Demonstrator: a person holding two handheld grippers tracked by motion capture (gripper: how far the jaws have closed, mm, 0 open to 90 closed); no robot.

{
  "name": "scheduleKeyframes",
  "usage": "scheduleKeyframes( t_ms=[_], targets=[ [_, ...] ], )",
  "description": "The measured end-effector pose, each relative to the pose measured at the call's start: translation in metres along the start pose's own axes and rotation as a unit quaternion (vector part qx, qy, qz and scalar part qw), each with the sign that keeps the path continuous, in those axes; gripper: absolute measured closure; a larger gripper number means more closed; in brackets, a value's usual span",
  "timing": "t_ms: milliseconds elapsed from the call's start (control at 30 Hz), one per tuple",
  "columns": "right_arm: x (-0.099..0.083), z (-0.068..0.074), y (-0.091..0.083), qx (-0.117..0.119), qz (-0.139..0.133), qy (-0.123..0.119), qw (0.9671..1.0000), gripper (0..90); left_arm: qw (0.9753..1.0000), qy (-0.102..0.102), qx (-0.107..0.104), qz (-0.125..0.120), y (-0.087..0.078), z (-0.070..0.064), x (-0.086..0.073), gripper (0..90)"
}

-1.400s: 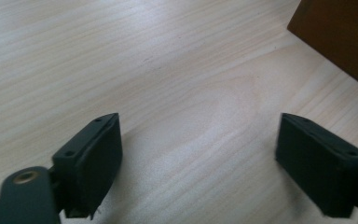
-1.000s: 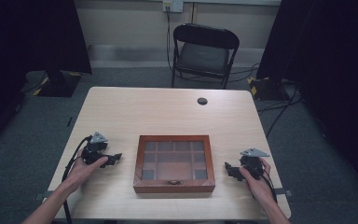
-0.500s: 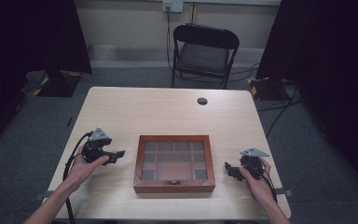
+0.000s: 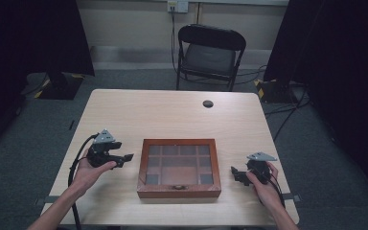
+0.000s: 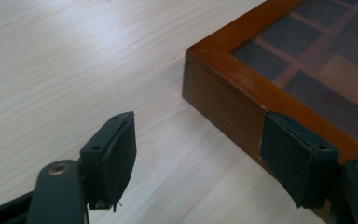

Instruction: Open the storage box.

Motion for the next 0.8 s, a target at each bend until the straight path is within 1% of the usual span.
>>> scheduleKeyframes(
  t_ms=[67,100,167,200,233,300,333,400,467,500,533,600,633,667,733,800],
  targets=[
    [0.0,0.0,0.0,0.0,0.0,0.0,1.0,13.7,0.9999,-0.003,-0.013,-0.009,0.0,-0.005,0.002,30.2],
    [0.0,0.0,0.0,0.0,0.0,0.0,1.0,13.8,0.9998,0.003,-0.015,-0.008,0.0,-0.007,0.004,30.6],
    [0.0,0.0,0.0,0.0,0.0,0.0,1.0,13.7,0.9997,0.007,-0.021,-0.004,0.002,-0.012,0.005,30.9],
    [0.0,0.0,0.0,0.0,0.0,0.0,1.0,13.6,0.9996,0.014,-0.024,0.001,0.003,-0.013,0.006,31.2],
    [0.0,0.0,0.0,0.001,0.0,-0.001,1.0,13.5,0.9996,0.017,-0.022,0.003,0.003,-0.014,0.006,31.2],
    [0.0,0.0,0.0,0.001,0.001,-0.002,1.0,13.3,0.9994,0.02,-0.028,0.003,0.005,-0.018,0.008,31.8],
    [0.0,0.0,0.0,0.001,0.001,-0.002,1.0,13.3,0.9994,0.018,-0.029,-0.002,0.005,-0.019,0.009,31.0],
    [0.0,0.0,0.0,0.001,0.001,-0.002,1.0,13.3,0.9991,0.017,-0.038,-0.005,0.007,-0.024,0.012,30.9],
    [0.0,0.0,0.0,0.001,0.001,-0.002,1.0,13.3,0.9988,0.024,-0.044,0.0,0.009,-0.028,0.013,31.5],
    [0.0,0.0,0.0,0.001,0.001,-0.002,1.0,13.3,0.9987,0.023,-0.046,0.001,0.01,-0.03,0.014,31.5],
    [0.0,0.0,0.0,0.001,0.001,-0.002,1.0,13.3,0.9982,0.027,-0.054,0.002,0.012,-0.033,0.015,31.5],
    [0.0,0.0,0.0,0.001,0.001,-0.002,1.0,13.3,0.9978,0.027,-0.061,0.001,0.013,-0.037,0.016,31.9],
    [0.0,0.0,0.0,0.001,0.001,-0.002,1.0,13.3,0.997,0.018,-0.076,-0.005,0.015,-0.042,0.017,32.6],
    [0.0,0.0,0.0,0.001,0.001,-0.002,1.0,13.3,0.9967,0.019,-0.079,-0.006,0.015,-0.044,0.018,34.3],
    [0.0,0.0,0.0,0.001,0.001,-0.002,1.0,13.3,0.9962,0.016,-0.085,-0.011,0.017,-0.049,0.02,34.7],
    [0.0,0.0,0.0,0.001,0.001,-0.002,1.0,13.3,0.9959,0.02,-0.087,-0.016,0.017,-0.052,0.022,35.2]
  ],
)
Point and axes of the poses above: each handheld gripper's, and its own axes: y roughly forward along the jaws, x roughly out of its top, z roughly to its left, the point moved 4 cm from there along y, roughly forward along the jaws, and after that the axes turned 14 degrees about -x, right-handed, at the moved point
